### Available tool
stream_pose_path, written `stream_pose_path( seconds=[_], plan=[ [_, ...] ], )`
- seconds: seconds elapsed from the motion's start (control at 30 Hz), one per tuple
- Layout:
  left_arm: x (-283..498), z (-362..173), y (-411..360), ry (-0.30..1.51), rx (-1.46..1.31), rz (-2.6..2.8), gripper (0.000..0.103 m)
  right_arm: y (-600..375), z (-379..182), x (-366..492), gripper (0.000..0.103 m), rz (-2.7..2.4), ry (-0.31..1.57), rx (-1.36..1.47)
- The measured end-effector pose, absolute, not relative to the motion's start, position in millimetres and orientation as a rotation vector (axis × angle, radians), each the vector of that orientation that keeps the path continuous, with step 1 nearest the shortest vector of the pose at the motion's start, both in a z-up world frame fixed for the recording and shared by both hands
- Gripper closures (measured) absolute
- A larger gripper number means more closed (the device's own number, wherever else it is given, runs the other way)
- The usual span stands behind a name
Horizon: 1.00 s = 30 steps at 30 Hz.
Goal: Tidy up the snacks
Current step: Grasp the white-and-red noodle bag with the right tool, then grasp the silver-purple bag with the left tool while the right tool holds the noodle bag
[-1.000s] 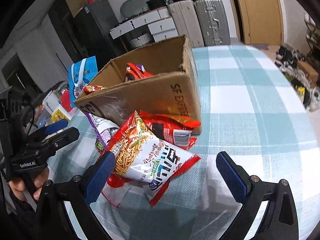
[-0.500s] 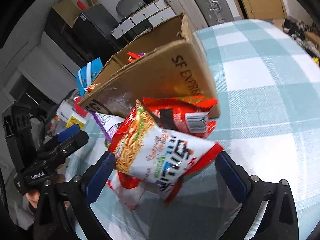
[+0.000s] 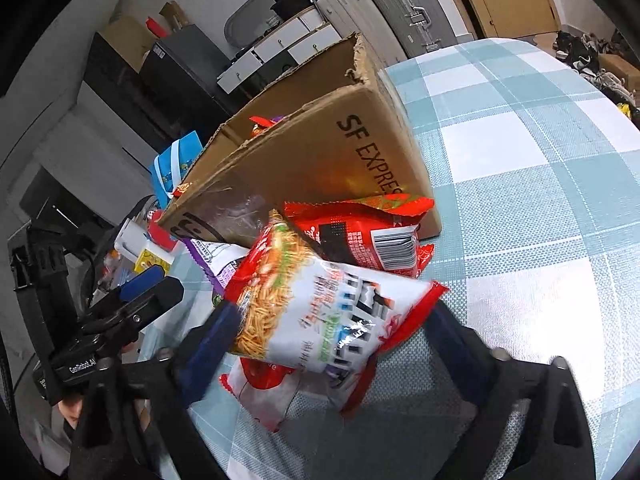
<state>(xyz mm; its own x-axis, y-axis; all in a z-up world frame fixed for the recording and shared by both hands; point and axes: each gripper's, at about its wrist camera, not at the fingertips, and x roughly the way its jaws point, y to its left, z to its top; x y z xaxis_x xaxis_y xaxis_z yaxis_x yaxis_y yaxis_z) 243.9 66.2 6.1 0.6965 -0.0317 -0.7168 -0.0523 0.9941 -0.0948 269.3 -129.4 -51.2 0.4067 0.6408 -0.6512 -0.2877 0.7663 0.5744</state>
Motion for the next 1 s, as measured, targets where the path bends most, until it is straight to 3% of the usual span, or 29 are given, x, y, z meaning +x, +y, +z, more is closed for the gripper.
stream_pose_path(
  seconds=[0.1, 0.13, 0.23, 1.0],
  plan=[
    [244, 6, 66, 0.8, -0.111, 0.012, 0.001, -131, -56, 272, 0.032, 0.646, 1.009, 0.466],
    [244, 6, 66, 0.8, -0.112, 0.012, 0.001, -131, -58, 274, 0.041, 0.657, 1.019, 0.476],
    [244, 6, 66, 0.799, -0.111, 0.012, 0.001, -131, -58, 273, 0.047, 0.665, 1.007, 0.482],
    [250, -5, 68, 0.841, -0.189, -0.012, 0.001, -93, -31, 248, 0.05, 0.78, 0.974, 0.261]
  ],
)
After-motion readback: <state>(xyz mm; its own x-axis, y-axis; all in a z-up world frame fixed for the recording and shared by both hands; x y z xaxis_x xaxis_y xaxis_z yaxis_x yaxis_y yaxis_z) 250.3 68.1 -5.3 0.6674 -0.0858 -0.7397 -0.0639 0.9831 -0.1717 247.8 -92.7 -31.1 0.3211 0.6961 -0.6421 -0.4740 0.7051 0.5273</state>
